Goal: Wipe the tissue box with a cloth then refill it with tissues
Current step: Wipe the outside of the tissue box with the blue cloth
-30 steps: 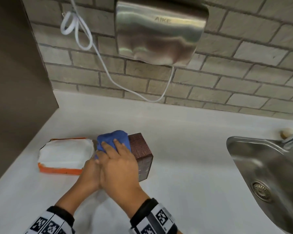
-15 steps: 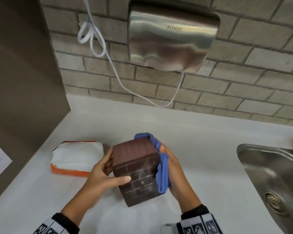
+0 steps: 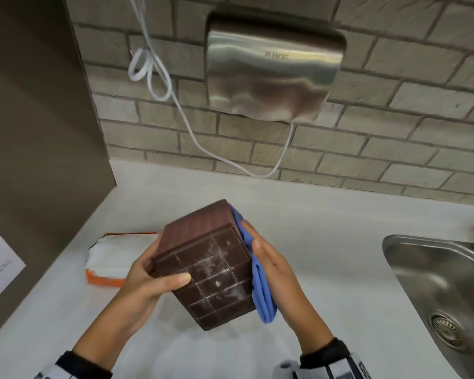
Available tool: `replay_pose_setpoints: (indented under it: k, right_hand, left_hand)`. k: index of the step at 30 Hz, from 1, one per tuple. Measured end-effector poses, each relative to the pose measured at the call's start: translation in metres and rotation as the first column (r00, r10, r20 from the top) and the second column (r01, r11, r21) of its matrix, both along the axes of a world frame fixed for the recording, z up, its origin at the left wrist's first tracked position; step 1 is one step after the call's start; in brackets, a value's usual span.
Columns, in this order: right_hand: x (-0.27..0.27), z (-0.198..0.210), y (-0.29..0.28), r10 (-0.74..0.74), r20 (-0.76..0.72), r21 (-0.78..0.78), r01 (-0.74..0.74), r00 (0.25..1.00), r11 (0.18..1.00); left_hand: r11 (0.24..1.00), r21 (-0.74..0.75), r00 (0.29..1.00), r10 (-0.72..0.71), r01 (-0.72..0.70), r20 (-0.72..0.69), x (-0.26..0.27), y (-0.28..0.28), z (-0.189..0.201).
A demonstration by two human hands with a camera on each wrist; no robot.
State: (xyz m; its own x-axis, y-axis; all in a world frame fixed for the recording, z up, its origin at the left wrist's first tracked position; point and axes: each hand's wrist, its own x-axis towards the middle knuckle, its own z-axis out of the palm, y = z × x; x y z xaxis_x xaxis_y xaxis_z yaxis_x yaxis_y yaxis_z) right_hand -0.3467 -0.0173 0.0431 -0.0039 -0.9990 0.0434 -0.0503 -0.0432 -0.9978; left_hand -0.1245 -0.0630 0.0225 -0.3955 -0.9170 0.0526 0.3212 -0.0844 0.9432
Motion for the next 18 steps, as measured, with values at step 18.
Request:
replay_pose_setpoints:
  k: [18]
  right_hand:
    - [-0.014, -0.014, 0.01, -0.097, 0.612, 0.232, -0.061, 0.785, 0.971]
  left_hand:
    - [0.932, 0.361, 0.993, 0.057, -0.017, -0.099, -0.015, 0.001, -0.019]
